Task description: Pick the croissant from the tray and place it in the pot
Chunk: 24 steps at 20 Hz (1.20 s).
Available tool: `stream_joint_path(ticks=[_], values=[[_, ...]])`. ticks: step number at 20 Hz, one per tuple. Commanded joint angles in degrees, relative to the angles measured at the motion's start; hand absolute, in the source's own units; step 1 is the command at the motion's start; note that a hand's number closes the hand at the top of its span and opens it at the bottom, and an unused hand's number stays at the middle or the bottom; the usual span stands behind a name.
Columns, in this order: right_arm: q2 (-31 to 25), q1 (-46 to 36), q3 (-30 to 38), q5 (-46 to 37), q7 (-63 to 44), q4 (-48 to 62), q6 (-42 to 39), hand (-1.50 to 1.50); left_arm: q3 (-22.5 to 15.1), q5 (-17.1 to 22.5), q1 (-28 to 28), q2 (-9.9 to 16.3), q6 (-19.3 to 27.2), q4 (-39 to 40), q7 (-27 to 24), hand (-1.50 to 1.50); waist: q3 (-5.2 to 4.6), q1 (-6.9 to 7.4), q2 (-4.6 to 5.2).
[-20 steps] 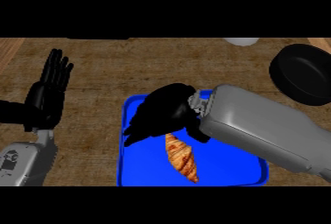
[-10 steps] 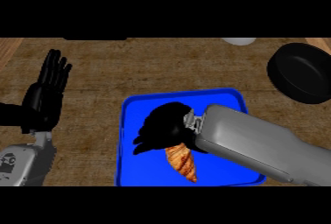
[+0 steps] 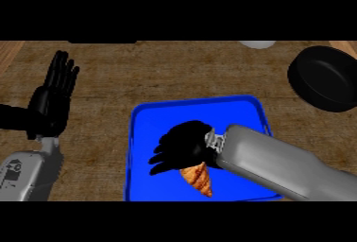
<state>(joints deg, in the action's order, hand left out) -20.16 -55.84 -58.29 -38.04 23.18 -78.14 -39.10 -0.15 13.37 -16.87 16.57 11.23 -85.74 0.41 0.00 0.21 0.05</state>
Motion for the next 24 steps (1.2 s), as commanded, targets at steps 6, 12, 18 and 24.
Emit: stream_joint_path(ticks=[6,12,18,24], values=[[4.2,3.49,1.23,-11.04,1.68,3.84,0.48,-1.5,2.18,0.43,1.89,0.49,-2.38,-3.36,1.65,0.0,0.0,0.19,-0.06],[6.48,7.66,1.62,-16.83,4.88,8.7,4.41,-1.5,1.73,-0.65,3.78,-1.08,-3.02,-3.92,1.1,0.0,0.0,0.3,-0.01],[7.68,10.34,2.13,-21.1,7.51,9.34,4.81,-1.5,3.91,-1.45,-2.06,-0.62,-2.22,-0.76,4.28,0.0,0.0,-0.06,-0.02],[11.74,12.25,-2.1,-24.73,12.13,17.47,10.97,1.5,2.32,-2.3,-1.0,-3.15,-3.83,2.13,-0.61,0.0,0.0,0.26,0.18]])
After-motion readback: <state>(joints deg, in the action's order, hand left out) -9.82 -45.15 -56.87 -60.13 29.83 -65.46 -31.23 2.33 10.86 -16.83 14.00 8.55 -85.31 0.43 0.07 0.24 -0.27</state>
